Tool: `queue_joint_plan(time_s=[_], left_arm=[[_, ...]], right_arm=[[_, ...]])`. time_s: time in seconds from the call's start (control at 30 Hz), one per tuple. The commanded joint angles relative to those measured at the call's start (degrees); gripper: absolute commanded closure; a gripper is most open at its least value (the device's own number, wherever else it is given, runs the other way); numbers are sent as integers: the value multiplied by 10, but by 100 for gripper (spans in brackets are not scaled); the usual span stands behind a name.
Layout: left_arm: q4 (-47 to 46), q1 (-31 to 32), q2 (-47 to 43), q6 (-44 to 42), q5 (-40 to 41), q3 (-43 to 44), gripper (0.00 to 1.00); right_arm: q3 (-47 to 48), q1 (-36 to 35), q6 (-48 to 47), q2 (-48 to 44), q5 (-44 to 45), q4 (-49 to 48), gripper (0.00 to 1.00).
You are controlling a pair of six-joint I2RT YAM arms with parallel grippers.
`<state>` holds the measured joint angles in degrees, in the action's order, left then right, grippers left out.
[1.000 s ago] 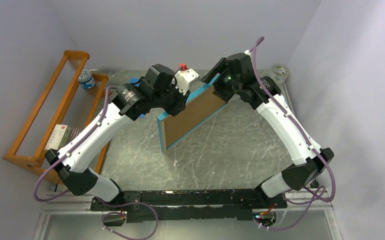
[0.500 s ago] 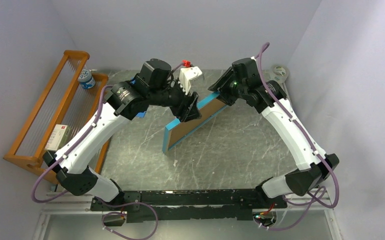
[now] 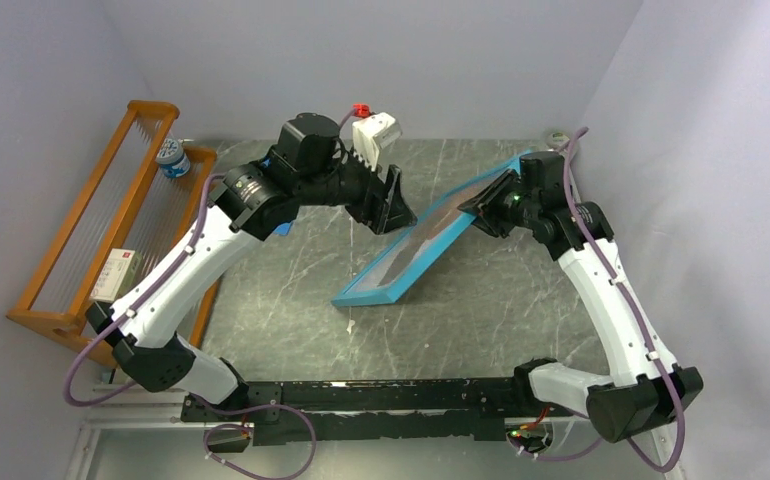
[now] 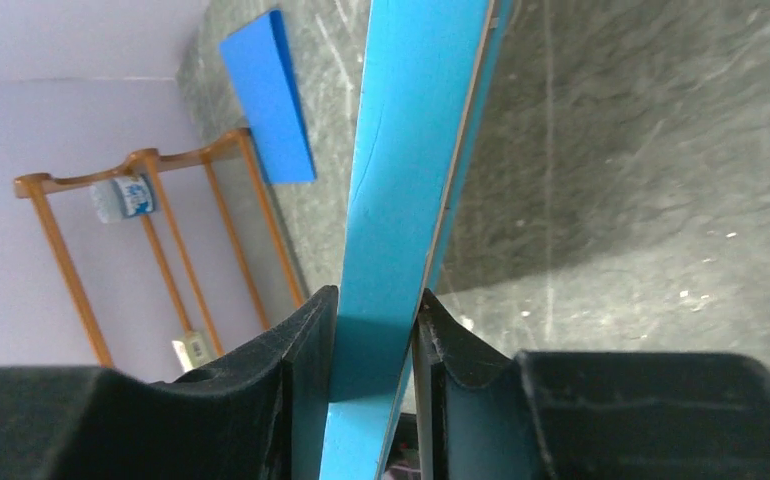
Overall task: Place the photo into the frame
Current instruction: Turn over the photo frame at the center of the board.
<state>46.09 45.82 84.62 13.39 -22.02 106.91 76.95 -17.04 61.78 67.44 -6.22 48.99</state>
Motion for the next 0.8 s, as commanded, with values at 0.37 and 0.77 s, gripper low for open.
queue_joint_plan(time_s=[0.37,0.77], left_arm=[[-15,-265,121,55,-92,-92,23],[-45,-341,319,66,-91,-98,18]], right_arm=[[-200,103,-228,11,-196,-227,87],[-338,160,-230,87,-317,-459,65]])
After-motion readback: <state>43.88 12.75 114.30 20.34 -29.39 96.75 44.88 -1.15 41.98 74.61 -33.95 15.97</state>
